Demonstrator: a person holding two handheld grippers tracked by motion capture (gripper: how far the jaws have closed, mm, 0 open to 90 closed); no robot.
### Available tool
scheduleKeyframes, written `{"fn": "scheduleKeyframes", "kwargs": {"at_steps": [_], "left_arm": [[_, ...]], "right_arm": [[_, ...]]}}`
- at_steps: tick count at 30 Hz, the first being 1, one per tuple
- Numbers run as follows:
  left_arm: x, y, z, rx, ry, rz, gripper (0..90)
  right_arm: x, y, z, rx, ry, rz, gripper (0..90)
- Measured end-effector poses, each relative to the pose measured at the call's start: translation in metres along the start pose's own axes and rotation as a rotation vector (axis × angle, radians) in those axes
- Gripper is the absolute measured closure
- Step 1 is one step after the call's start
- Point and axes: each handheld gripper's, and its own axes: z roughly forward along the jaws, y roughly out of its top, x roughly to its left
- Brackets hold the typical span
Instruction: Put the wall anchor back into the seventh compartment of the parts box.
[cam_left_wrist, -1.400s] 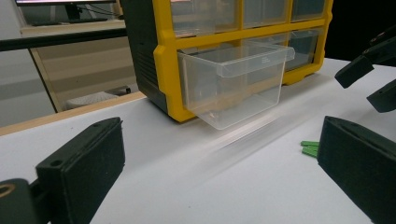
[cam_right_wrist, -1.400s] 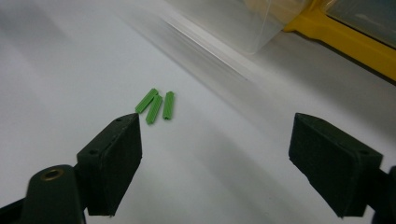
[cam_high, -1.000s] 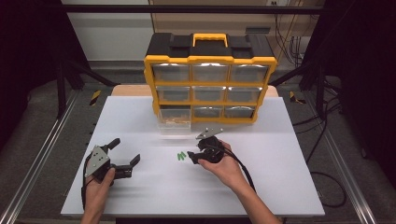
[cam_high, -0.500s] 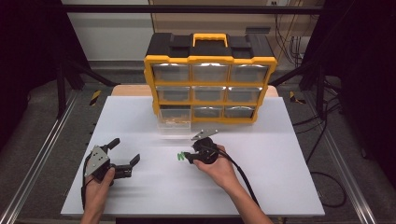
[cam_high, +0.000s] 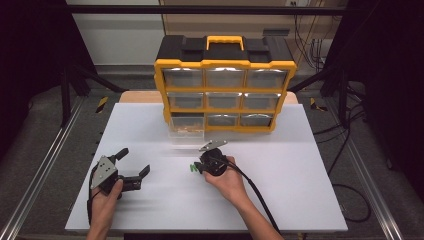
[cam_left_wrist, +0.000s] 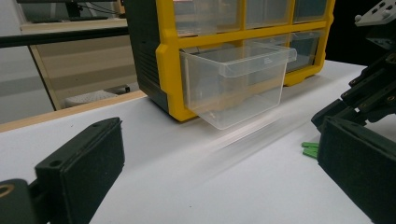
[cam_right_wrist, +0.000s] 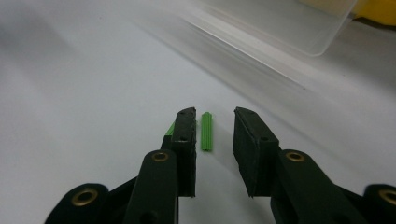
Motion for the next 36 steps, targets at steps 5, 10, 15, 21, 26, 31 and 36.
{"fn": "scheduleKeyframes", "kwargs": {"at_steps": [5,10,15,21,26,31,36], "left_arm": [[0.000,0.000,0.000,-0.001,-0.001,-0.003,0.9],[0.000,0.000,0.001,-0.003,-0.001,-0.004,0.9],[0.001,0.000,0.000,-0.003,-0.001,-0.003,0.9],[0.001,0.000,0.000,-0.002,-0.001,-0.002,0.9],[0.001,0.000,0.000,-0.004,-0.001,-0.004,1.0],[0.001,0.000,0.000,-0.002,-0.001,-0.003,0.9],[0.001,0.000,-0.001,-0.004,0.003,-0.007,0.9]], "right_arm": [[0.000,0.000,0.003,-0.005,-0.001,0.006,73.2],[0.000,0.000,0.006,-0.005,0.009,0.002,75.2],[0.001,0.000,0.008,0.000,0.005,-0.005,76.8],[0.002,-0.001,0.011,0.000,0.006,-0.012,78.8],[0.002,-0.002,0.013,-0.001,0.004,-0.015,82.2],[0.001,-0.003,0.013,-0.004,-0.004,-0.018,84.2],[0.000,-0.002,0.010,-0.023,-0.003,-0.015,84.3]]}}
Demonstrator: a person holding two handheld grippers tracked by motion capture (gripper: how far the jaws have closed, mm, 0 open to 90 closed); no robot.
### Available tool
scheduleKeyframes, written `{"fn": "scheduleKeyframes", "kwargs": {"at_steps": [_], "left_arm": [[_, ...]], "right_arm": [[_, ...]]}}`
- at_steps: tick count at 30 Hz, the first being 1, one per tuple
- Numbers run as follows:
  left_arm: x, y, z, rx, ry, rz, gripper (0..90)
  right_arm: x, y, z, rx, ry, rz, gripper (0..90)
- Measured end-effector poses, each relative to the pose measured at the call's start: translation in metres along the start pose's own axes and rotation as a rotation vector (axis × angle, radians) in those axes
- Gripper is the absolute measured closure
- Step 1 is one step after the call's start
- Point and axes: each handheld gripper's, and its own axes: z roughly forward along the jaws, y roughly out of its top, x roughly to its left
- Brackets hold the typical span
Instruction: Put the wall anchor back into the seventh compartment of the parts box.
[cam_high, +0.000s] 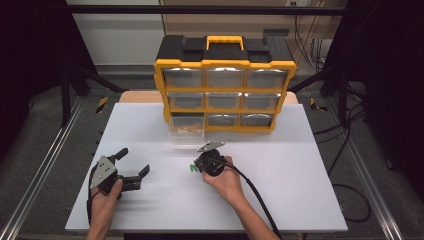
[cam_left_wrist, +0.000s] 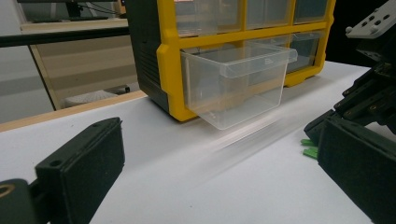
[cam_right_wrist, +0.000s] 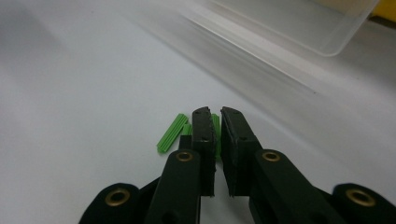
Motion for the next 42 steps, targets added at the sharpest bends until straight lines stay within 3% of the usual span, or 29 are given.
{"fn": "scheduleKeyframes", "kwargs": {"at_steps": [2,6,11,16,27,42], "left_arm": [[0.001,0.000,0.000,-0.002,0.001,-0.003,0.9],[0.001,0.000,-0.001,-0.002,0.004,-0.005,0.9],[0.002,0.000,-0.001,-0.002,0.006,-0.006,0.9],[0.003,0.000,-0.002,-0.004,0.010,-0.009,0.9],[0.004,0.000,-0.003,-0.004,0.014,-0.011,0.9],[0.006,0.000,-0.004,-0.012,0.019,-0.021,1.0]], "right_arm": [[-0.001,0.002,-0.005,-0.023,-0.001,0.004,84.3],[-0.004,0.011,-0.025,-0.135,0.004,0.021,84.4],[-0.010,0.020,-0.042,-0.193,-0.023,0.039,84.4],[-0.019,0.035,-0.059,-0.268,-0.018,0.071,84.3],[-0.023,0.069,-0.058,-0.305,-0.028,0.078,84.4],[-0.029,0.097,-0.039,-0.287,-0.070,0.078,81.5]]}}
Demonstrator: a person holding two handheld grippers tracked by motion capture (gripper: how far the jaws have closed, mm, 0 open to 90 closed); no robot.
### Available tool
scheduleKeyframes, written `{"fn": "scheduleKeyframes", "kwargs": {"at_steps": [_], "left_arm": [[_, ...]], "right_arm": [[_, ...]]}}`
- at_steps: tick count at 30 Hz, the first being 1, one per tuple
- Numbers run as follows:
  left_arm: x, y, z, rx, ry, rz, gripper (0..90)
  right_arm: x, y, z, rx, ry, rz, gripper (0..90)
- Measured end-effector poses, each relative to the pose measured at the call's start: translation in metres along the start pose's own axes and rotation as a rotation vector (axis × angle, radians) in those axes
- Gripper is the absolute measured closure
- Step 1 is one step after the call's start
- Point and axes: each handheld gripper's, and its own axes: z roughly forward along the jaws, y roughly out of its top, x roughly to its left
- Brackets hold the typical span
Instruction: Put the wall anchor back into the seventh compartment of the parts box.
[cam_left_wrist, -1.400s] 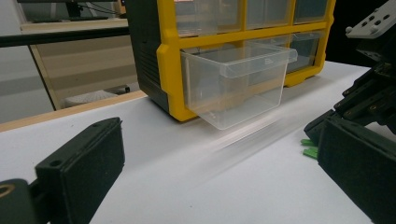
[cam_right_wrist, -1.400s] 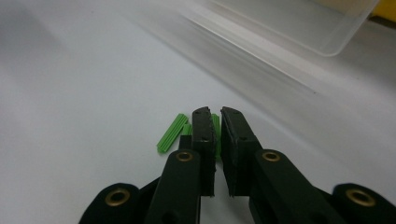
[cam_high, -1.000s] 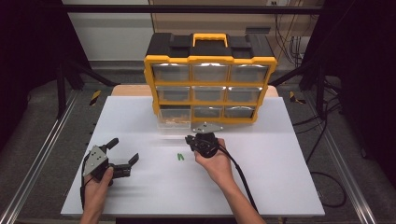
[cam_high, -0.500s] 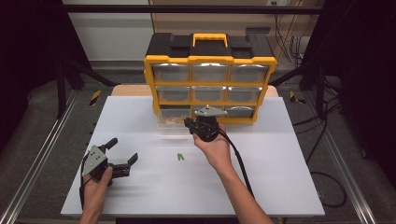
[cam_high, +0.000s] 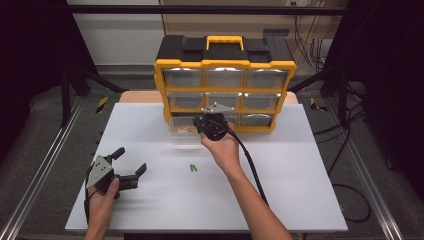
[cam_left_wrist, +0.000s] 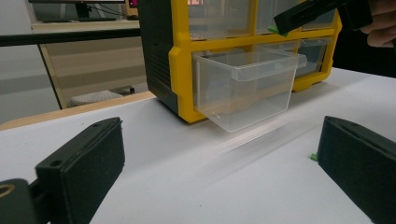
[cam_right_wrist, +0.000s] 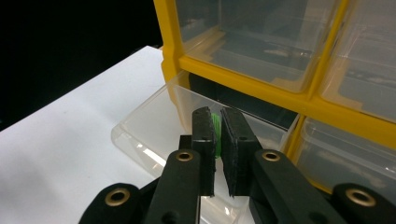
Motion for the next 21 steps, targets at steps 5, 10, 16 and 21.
{"fn": "scheduleKeyframes", "kwargs": {"at_steps": [5,10,16,21], "left_arm": [[0.001,0.000,-0.001,-0.001,0.002,-0.004,1.0],[0.002,0.000,0.000,-0.004,0.004,-0.008,1.0],[0.003,-0.001,-0.001,-0.005,0.007,-0.010,1.0],[0.003,-0.001,-0.002,-0.003,0.009,-0.011,1.0]], "right_arm": [[0.003,0.002,0.000,-0.007,-0.025,-0.015,62.4],[0.007,0.001,-0.006,0.017,-0.044,-0.043,42.5],[0.015,-0.003,-0.017,0.054,-0.054,-0.072,25.5],[0.020,-0.010,-0.025,0.086,-0.037,-0.067,19.3]]}}
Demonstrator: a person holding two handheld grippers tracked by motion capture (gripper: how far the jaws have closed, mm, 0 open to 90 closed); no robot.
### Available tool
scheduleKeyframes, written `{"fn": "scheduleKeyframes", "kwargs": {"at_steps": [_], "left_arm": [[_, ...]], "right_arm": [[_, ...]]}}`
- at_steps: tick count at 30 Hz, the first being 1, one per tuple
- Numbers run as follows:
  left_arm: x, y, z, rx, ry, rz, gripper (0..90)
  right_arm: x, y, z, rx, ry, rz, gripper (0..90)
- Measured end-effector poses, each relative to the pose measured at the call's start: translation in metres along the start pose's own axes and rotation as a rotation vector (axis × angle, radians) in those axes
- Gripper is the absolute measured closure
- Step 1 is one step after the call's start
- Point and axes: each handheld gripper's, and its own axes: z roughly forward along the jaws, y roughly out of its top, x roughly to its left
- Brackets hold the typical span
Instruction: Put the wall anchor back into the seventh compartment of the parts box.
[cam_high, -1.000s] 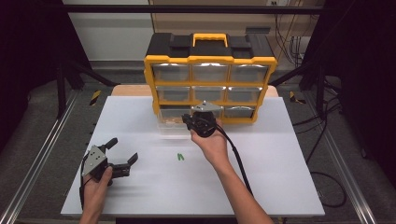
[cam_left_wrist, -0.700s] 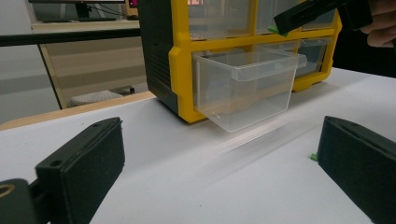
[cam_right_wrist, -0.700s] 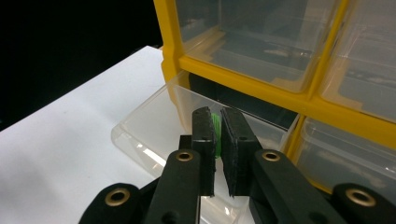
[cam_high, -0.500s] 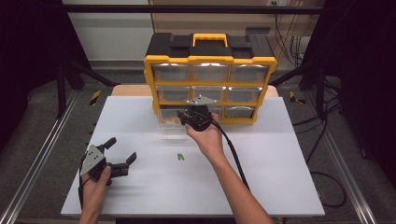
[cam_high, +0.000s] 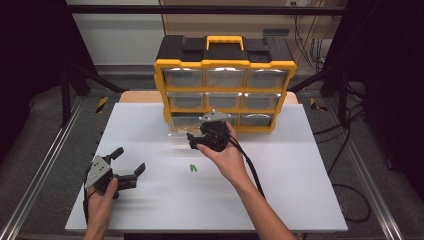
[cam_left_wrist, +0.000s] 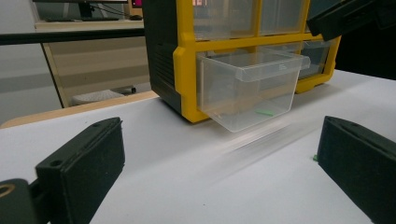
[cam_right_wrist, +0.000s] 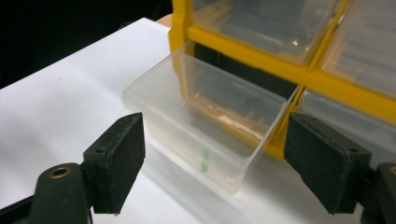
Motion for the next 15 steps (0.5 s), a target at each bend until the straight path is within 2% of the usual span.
{"fn": "scheduleKeyframes", "kwargs": {"at_steps": [7,15], "left_arm": [[0.000,-0.001,0.000,0.006,0.005,0.003,1.0],[-0.001,0.000,0.000,0.005,0.001,0.002,1.0]], "right_arm": [[0.005,-0.018,-0.007,0.055,0.029,-0.008,15.4],[0.007,-0.035,-0.006,0.089,0.025,-0.030,12.8]]}}
